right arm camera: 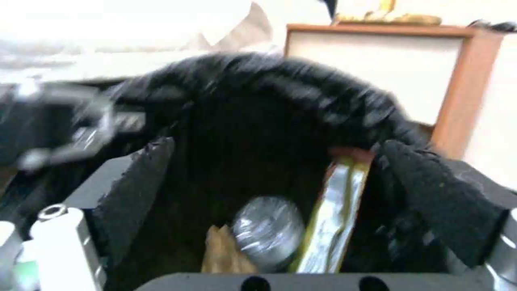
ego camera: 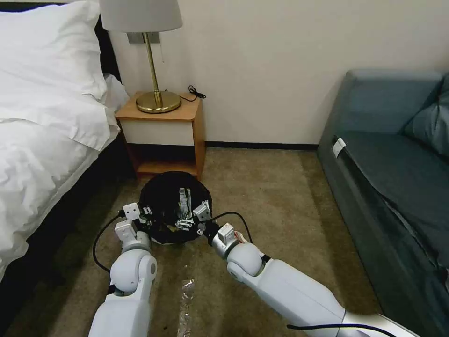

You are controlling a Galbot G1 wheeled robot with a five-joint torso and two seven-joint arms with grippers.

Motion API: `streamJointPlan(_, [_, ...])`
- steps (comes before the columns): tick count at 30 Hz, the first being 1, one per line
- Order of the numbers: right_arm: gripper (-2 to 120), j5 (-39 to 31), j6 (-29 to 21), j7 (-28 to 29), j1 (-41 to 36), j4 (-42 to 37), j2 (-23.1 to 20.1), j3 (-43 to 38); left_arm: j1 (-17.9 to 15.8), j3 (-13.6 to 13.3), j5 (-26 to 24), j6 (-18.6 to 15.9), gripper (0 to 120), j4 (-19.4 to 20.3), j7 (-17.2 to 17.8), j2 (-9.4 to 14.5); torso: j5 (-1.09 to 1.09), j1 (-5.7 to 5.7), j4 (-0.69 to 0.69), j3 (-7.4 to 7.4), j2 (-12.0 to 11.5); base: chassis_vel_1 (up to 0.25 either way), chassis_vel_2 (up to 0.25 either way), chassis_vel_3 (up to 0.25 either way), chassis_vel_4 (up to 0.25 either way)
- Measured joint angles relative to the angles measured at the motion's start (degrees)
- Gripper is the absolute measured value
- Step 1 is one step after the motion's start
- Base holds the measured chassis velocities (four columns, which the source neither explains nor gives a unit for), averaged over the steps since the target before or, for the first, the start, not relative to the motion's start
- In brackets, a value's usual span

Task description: Pick up the trash bin, then pick up the garbage on the floor and place it into the trash bin.

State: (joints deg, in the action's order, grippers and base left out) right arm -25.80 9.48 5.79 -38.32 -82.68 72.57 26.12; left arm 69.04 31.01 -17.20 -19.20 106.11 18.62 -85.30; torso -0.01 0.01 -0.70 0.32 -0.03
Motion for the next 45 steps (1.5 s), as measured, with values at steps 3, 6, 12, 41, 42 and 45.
streamJointPlan(3, [100,-0.4,-0.2,0.1,0.9,-0.1,0.5,-2.4,0.0,0.1,0.0,0.0,5,-0.2,0.0,0.1,0.0,0.0,0.01,0.0,0.0,0.0,0.0,0.0,0.0])
streamJointPlan(6, [100,-0.9,-0.8,0.3,2.2,0.7,1.0,-6.3,0.3,0.4,0.0,0.0,5,-0.3,0.0,0.2,-0.01,0.0,0.01,0.0,0.0,0.0,0.0,0.0,0.0])
streamJointPlan(12, [100,-0.8,-1.8,0.3,2.9,4.8,0.7,-11.6,0.7,1.0,-0.6,0.1,5,0.3,-0.2,0.8,0.0,0.0,0.01,0.0,0.0,0.0,0.0,0.0,0.0])
streamJointPlan(41, [100,-1.0,-4.9,-3.7,-1.0,30.2,0.8,-1.3,2.3,0.4,0.9,0.2,5,1.5,-0.2,-0.2,0.0,0.0,0.01,0.0,0.0,0.0,0.0,0.0,0.0])
streamJointPlan(42, [100,-0.7,-4.5,-4.3,-0.7,31.7,1.2,-1.3,2.3,0.4,1.0,0.3,5,1.5,-0.2,-0.4,0.0,0.0,0.0,-0.01,0.0,0.0,0.0,0.0,0.0])
streamJointPlan(45, [100,-0.2,-4.0,-5.0,-0.3,33.7,1.9,-1.5,2.3,0.5,1.1,0.3,5,1.5,-0.3,-0.6,0.0,0.0,0.0,0.0,0.0,0.0,0.0,0.0,0.0])
